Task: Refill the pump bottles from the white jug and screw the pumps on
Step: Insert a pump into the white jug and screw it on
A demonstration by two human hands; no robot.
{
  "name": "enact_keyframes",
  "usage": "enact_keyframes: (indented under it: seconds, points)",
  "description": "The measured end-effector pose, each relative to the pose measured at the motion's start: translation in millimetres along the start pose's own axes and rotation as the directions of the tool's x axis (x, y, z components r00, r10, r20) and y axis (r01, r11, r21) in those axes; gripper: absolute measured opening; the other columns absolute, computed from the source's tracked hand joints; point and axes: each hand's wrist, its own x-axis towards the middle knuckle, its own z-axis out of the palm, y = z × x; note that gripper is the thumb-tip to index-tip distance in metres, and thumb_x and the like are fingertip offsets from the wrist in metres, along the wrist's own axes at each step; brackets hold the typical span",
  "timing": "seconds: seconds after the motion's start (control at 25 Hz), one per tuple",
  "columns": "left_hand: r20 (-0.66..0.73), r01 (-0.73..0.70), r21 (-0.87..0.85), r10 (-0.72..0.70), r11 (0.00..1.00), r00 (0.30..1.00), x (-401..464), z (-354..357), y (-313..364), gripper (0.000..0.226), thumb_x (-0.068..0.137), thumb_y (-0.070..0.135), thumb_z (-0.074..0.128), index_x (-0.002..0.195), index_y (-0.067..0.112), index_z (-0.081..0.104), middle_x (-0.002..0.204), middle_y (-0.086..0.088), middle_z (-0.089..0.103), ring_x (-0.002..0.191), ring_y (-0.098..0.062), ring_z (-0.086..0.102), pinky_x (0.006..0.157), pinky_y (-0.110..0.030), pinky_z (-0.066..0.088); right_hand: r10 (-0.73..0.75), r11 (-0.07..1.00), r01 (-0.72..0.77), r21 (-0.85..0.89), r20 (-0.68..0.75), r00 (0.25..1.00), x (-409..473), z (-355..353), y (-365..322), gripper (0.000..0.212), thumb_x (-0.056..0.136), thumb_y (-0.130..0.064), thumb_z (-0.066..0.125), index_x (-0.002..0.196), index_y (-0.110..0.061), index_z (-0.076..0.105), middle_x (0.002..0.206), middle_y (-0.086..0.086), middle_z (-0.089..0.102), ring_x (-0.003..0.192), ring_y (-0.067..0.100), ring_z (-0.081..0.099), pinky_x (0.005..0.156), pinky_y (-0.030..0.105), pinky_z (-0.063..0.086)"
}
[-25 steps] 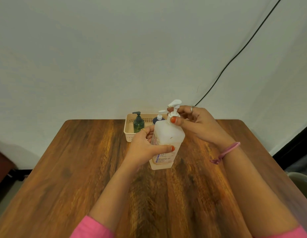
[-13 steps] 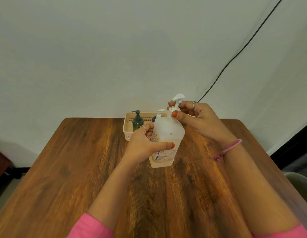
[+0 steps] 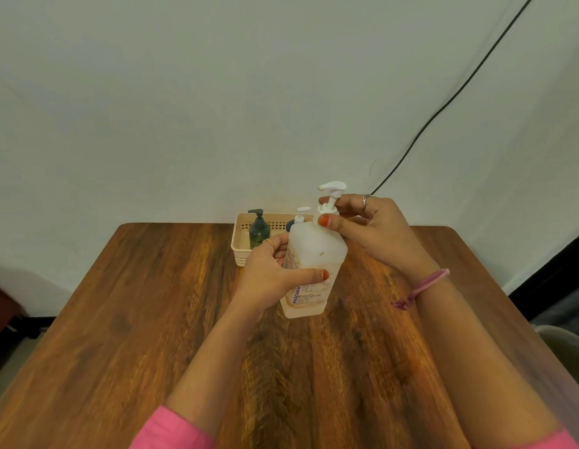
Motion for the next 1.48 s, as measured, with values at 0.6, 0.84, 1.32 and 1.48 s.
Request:
enact_keyframes:
  seconds: [0.6, 0.84, 1.32, 1.48]
  points:
    - [0.003, 0.036, 0.016, -0.037, 0.999, 0.999, -4, -1, -1, 0.076, 0.055, 0.023, 0.09, 0.123, 0.022, 0.056, 0.108, 0.009, 0.07, 0.099, -0.007, 0.067, 0.08, -0.028, 0.057, 0.034, 0.996, -0.044, 0.084, 0.107, 0.994, -5, 0, 10, 0.045, 0.081, -0.038, 0.066, 0.123, -0.023, 0.06, 0.108, -0.011, 0.069, 0.099, 0.008, 0.065, 0.083, 0.026, 0.054]
    - [-0.015, 0.053, 0.016, -0.052, 0.998, 0.999, -3, 1, -6, 0.087, 0.046, 0.03, 0.092, 0.125, 0.022, 0.056, 0.11, 0.007, 0.069, 0.103, -0.012, 0.066, 0.087, -0.038, 0.057, 0.016, 1.0, -0.018, -0.01, -0.136, 0.991, -6, 10, 9, 0.024, 0.075, -0.035, 0.077, 0.095, -0.024, 0.069, 0.092, -0.011, 0.069, 0.086, 0.003, 0.063, 0.073, 0.018, 0.052]
    - [-0.029, 0.064, -0.009, -0.064, 0.998, 0.997, -4, 0, -6, 0.082, 0.051, 0.025, 0.092, 0.125, 0.021, 0.055, 0.11, 0.006, 0.069, 0.102, -0.012, 0.067, 0.087, -0.039, 0.057, -0.003, 0.998, -0.003, 0.062, 0.09, 0.996, -9, 8, 13, 0.037, 0.088, -0.03, 0.063, 0.125, -0.023, 0.059, 0.121, -0.011, 0.064, 0.11, 0.005, 0.06, 0.093, 0.03, 0.051]
    - [-0.068, 0.057, 0.002, -0.057, 0.998, 0.996, -4, 3, -6, 0.083, 0.052, 0.026, 0.092, 0.126, 0.021, 0.054, 0.111, 0.007, 0.067, 0.102, -0.012, 0.065, 0.087, -0.038, 0.057, 0.028, 0.997, -0.014, 0.071, -0.198, 0.98, -10, 25, 15, 0.03, 0.077, -0.034, 0.076, 0.103, -0.022, 0.068, 0.099, -0.009, 0.071, 0.093, 0.006, 0.066, 0.082, 0.036, 0.057]
